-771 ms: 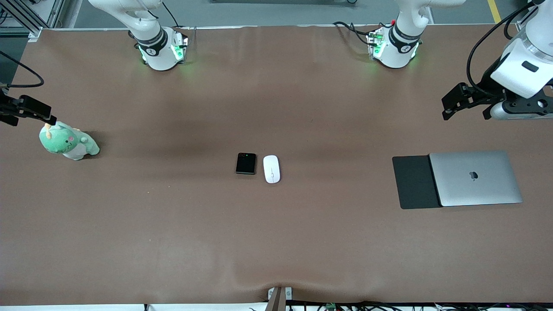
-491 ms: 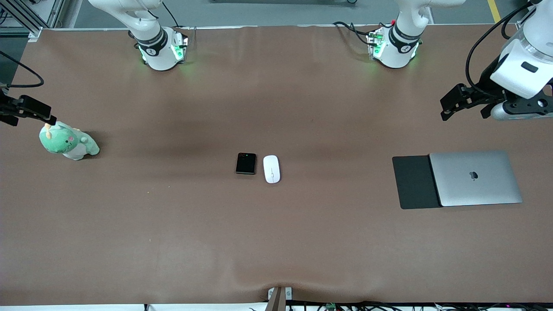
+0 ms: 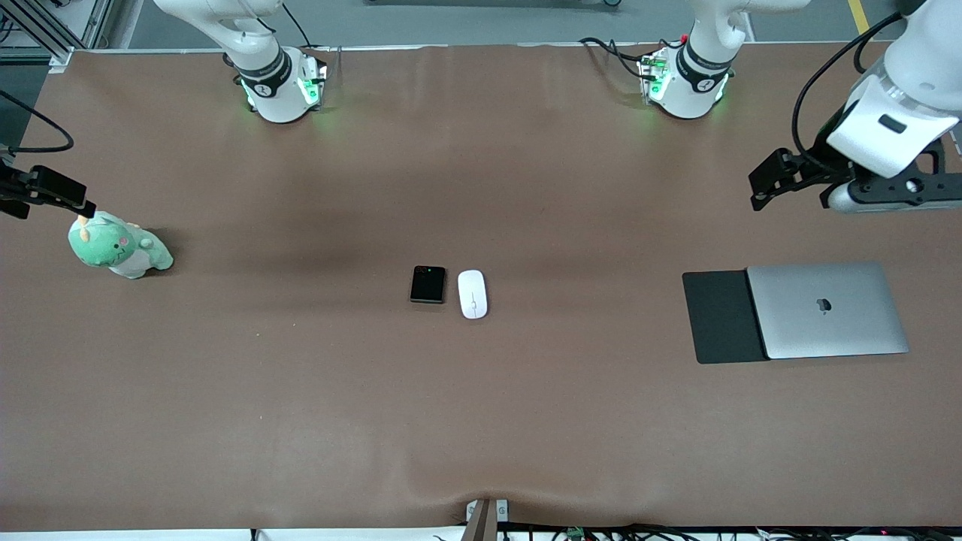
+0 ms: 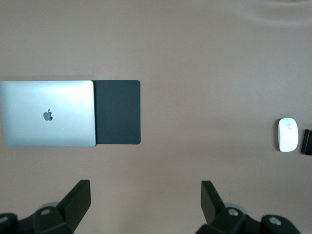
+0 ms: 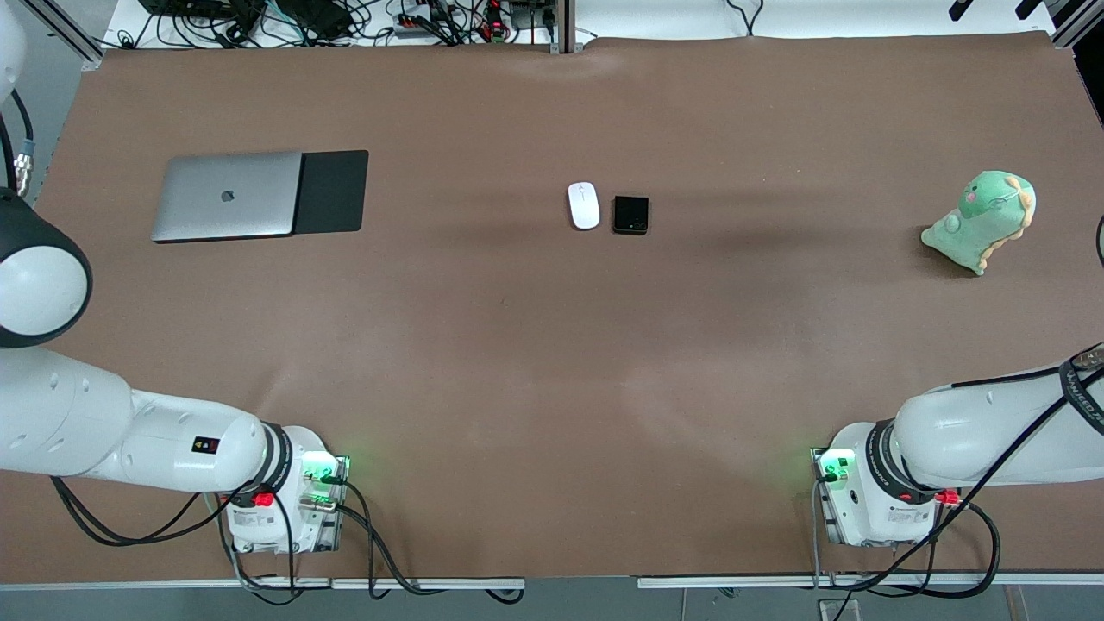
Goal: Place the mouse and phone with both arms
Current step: 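Move the left gripper toward the white mouse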
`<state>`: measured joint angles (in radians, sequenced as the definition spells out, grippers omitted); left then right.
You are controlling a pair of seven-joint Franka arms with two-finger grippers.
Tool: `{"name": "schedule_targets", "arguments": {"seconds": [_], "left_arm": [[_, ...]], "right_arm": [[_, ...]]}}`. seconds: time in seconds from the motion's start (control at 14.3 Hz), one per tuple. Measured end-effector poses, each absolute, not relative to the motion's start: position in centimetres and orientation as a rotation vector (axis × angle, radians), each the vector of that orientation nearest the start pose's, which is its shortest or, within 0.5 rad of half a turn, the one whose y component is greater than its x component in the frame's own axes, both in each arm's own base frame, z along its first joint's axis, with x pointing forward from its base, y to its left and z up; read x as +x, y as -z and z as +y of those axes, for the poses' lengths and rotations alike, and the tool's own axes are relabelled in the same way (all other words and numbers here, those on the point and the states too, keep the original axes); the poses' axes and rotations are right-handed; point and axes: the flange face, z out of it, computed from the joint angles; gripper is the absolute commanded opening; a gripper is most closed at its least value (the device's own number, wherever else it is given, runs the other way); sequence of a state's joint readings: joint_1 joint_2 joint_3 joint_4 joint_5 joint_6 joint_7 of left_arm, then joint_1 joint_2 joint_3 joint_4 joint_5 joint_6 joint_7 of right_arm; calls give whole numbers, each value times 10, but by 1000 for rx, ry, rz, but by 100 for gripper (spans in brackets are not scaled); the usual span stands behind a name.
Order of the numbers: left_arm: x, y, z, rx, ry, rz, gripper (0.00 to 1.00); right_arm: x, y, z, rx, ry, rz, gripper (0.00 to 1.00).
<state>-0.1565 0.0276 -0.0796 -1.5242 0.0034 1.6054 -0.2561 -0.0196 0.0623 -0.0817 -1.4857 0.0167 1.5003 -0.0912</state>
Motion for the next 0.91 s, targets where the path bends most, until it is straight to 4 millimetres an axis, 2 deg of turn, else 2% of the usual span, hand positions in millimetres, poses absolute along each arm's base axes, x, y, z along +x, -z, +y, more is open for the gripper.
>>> {"name": "schedule_targets", "arguments": {"seconds": [0.14,0.42,0.63,0.91], "left_arm": [[554,-622,-145,-3144,49,7,100],[551,-598,-192,-3140,-13,136,100],[560,-568,-223,-3149,-40,199,100],[575,-524,-264,-3180,-57,158,100]], "right_arm": [[564,-624,-54,-3125,-72,15,100],[564,-624,-54,-3125,-72,15,100],[564,-623,-54,-3125,-73,15,100],[570,-612,-50,-3122,-105,4,100]]}}
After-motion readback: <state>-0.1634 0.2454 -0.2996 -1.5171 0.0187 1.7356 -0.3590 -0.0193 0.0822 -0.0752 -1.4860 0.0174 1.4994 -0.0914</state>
